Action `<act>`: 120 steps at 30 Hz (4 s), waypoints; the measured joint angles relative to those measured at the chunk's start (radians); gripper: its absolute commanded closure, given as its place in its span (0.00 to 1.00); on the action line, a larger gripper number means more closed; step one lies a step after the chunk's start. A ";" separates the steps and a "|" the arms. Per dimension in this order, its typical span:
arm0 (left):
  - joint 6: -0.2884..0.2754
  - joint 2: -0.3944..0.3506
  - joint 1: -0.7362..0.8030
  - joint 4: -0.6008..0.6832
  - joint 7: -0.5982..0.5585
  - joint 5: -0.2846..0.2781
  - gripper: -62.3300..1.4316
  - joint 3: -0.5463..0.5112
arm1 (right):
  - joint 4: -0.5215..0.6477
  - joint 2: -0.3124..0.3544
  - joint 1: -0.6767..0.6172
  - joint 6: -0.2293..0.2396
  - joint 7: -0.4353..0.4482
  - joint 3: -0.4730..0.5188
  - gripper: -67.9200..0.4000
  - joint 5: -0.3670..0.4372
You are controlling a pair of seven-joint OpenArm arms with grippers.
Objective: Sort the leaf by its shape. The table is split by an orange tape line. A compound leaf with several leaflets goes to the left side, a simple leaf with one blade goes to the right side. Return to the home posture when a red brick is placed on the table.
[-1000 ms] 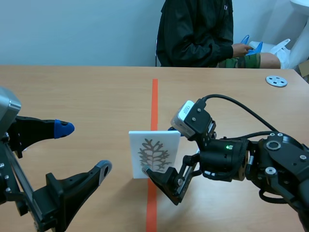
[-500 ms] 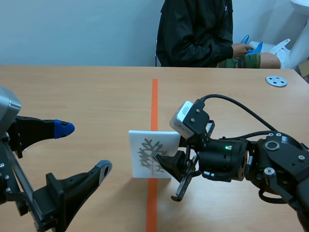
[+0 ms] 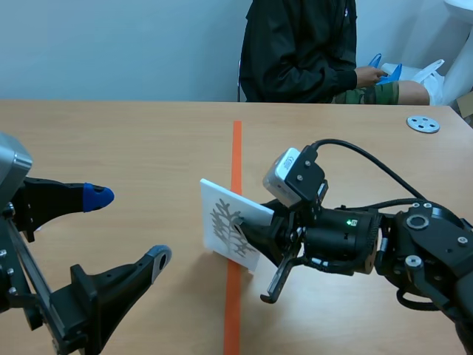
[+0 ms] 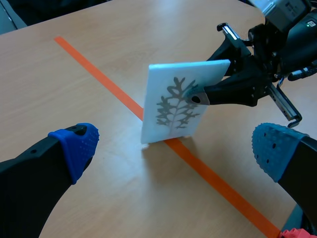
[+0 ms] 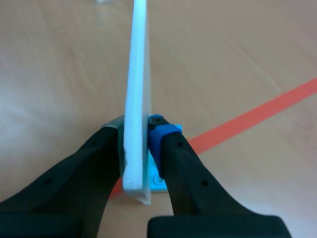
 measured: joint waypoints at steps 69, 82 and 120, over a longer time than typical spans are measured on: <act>0.000 0.000 -0.014 0.000 -0.005 0.000 0.00 0.000 | -0.481 0.020 0.238 -0.346 -0.155 0.601 0.97 0.183; 0.000 0.000 -0.014 0.000 -0.026 0.000 0.00 0.000 | -0.481 0.020 0.232 -0.346 -0.159 0.601 0.82 0.183; 0.000 0.000 -0.014 0.000 -0.026 0.000 0.00 0.000 | 0.280 0.098 -0.096 -0.190 -0.460 0.676 0.00 0.487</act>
